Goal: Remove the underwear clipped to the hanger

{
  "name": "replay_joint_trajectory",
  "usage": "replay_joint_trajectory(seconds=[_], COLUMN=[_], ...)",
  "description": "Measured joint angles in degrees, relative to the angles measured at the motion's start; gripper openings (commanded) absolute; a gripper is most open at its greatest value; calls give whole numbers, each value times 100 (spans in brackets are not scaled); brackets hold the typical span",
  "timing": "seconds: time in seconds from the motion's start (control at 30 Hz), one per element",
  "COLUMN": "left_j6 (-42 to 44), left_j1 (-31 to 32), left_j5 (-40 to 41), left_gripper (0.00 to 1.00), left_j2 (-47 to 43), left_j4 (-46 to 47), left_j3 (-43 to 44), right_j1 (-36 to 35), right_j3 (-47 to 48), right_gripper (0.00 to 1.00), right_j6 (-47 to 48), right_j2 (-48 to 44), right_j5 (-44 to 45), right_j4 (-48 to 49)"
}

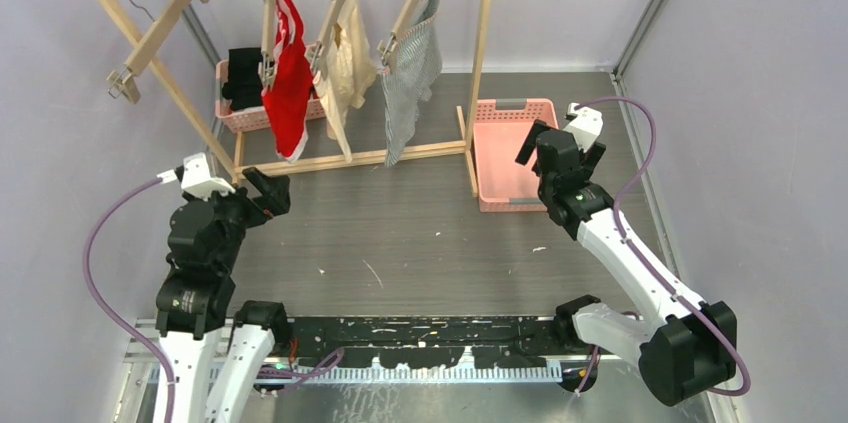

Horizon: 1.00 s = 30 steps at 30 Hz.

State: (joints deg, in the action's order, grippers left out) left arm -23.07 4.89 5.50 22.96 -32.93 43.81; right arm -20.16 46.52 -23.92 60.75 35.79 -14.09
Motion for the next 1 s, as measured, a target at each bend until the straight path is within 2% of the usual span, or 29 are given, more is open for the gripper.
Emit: replay_joint_trajectory(seconds=[0.33,0.5,0.9,1.0], left_j6=[289,584,1228,1377], left_j1=[0,0,0,0], left_j5=[-1064,-1322,-1274,-1182], left_gripper=[98,98,98,98], left_j2=[841,1650,3786,4175], left_j4=[85,87,-216,-275], left_j3=[1742,2988,6098,6476], right_j1=[0,-50,-129,-170], right_j3=[-17,-17,-61,-83], right_gripper=[100,100,100,100], right_j6=[0,2,48,50], right_j2=[-22,22,22,22], right_j5=[-96,-151,-374,-407], right_j4=[55,72,192,225])
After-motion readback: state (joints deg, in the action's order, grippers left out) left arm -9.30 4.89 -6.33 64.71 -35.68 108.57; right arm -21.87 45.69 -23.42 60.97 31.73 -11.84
